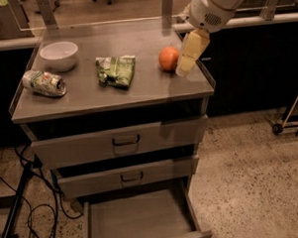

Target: Place green jalapeno chip bag into bottom drawer

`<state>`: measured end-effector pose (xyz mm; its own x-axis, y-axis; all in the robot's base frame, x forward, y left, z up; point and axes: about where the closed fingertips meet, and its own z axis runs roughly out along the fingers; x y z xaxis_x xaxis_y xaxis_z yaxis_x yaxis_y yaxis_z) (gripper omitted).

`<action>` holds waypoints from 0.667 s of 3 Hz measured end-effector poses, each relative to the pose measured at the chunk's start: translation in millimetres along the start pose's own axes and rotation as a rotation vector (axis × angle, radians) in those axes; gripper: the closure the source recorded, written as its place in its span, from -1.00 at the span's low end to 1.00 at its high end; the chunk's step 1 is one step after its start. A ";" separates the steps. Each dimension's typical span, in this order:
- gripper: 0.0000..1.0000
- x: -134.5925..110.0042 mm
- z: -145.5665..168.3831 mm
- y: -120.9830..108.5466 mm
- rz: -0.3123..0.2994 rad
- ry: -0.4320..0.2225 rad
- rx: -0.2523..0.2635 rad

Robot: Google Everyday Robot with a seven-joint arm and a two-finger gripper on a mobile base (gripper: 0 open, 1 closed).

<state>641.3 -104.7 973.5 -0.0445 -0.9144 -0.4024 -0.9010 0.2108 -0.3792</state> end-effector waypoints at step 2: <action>-1.00 -24.3 22.5 -14.8 -0.165 0.040 -0.054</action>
Offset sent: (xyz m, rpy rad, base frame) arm 0.0451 0.0480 0.0067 -0.1400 0.0061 0.2466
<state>665.4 -77.9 970.1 0.0900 -0.9483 -0.3044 -0.9194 0.0384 -0.3915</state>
